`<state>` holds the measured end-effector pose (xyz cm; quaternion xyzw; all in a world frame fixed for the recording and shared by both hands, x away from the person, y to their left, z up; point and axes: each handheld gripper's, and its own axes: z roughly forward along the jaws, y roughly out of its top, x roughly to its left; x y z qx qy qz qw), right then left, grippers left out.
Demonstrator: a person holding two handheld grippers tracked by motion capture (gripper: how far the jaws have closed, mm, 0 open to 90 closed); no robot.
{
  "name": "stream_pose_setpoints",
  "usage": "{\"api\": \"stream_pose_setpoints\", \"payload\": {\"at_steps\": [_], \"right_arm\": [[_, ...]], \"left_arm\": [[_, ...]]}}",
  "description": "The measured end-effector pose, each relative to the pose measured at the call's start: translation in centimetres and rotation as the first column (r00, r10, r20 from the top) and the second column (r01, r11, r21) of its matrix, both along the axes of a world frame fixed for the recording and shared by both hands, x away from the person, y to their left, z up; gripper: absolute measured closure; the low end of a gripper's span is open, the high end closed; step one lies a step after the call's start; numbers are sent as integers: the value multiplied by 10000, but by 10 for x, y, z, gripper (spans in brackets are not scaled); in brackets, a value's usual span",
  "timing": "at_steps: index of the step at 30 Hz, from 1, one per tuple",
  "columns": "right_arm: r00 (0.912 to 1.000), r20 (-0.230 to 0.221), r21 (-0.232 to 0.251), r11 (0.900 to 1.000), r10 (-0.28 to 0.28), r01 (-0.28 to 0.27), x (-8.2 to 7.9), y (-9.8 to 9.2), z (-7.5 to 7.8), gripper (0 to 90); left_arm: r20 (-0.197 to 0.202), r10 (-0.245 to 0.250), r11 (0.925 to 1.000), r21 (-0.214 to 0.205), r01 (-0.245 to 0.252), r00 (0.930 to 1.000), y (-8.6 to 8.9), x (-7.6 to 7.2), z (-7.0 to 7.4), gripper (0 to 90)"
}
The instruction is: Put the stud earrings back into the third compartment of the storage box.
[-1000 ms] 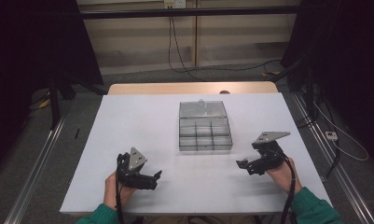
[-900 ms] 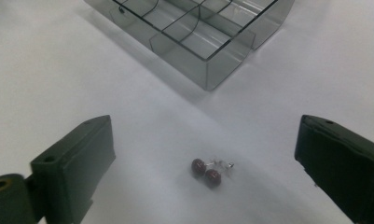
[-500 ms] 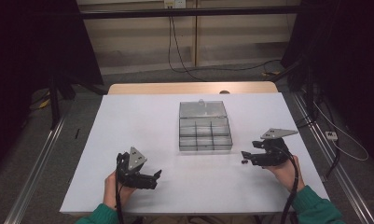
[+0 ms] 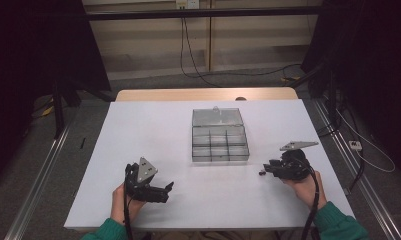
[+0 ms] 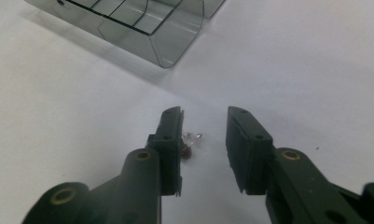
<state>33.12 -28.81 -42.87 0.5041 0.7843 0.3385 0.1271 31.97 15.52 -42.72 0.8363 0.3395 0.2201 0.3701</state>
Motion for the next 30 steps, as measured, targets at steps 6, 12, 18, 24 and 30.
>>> {"api": "stream_pose_setpoints", "payload": {"at_steps": [6, 12, 18, 24, 30], "right_arm": [[9992, -394, 23, 10000, -49, 50, 0, 5, -4, 713], [9982, -599, -56, 10000, -76, 73, 2, 10, -8, 723], [9986, -518, -409, 9992, -62, 41, 2, 13, -11, 736], [9982, -599, -685, 9976, -45, 4, 3, 15, -12, 770], [9987, -504, -1052, 9944, 66, -119, 3, 17, -14, 799]], "left_arm": [[43, -83, 10000, -45, 83, 10000, 0, -1, 1, 5], [8, -111, 9999, -6, 111, 9999, -1, 0, 1, 5], [-10, -123, 9999, -24, 123, 9999, -1, 0, 0, 5], [-13, -142, 9999, -13, 142, 9999, 0, 0, 0, 5], [-5, -129, 9999, 25, 129, 9999, 0, 0, 1, 6]]}}
